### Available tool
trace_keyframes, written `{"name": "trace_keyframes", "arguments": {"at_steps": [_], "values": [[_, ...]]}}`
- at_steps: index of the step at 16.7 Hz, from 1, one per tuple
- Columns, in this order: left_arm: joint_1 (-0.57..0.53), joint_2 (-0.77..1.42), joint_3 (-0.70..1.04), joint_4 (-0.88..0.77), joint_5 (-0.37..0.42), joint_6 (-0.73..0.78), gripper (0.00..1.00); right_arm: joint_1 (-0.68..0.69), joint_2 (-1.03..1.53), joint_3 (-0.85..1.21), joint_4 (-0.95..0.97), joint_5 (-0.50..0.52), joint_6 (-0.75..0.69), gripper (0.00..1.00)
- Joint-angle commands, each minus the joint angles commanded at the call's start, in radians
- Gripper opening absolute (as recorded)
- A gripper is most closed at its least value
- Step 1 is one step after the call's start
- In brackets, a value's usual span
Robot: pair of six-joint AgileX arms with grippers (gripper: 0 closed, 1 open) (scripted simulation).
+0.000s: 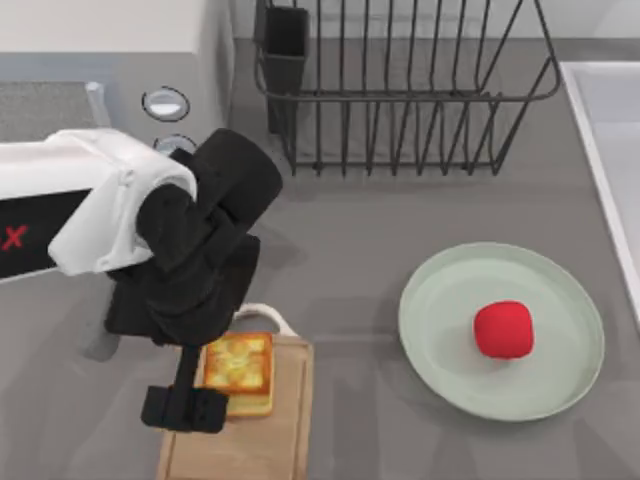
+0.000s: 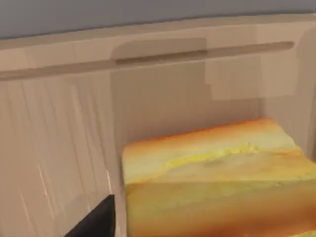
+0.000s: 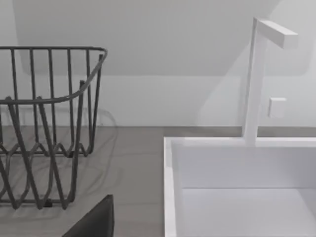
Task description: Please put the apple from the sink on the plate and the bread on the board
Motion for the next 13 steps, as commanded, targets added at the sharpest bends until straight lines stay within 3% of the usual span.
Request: {"name": "trace_keyframes", "arguments": {"at_steps": [6,13], "values": [[0.128,-0.337,-0.205,0.159,0.002,0.418,1.00,0.000,0.000,0.000,0.000,0.000,0.000,1.00],[0.331,-0.867,-0.532,0.409,0.005,1.074,1.00,0.000,0.000,0.000,0.000,0.000,0.000,1.00]]}}
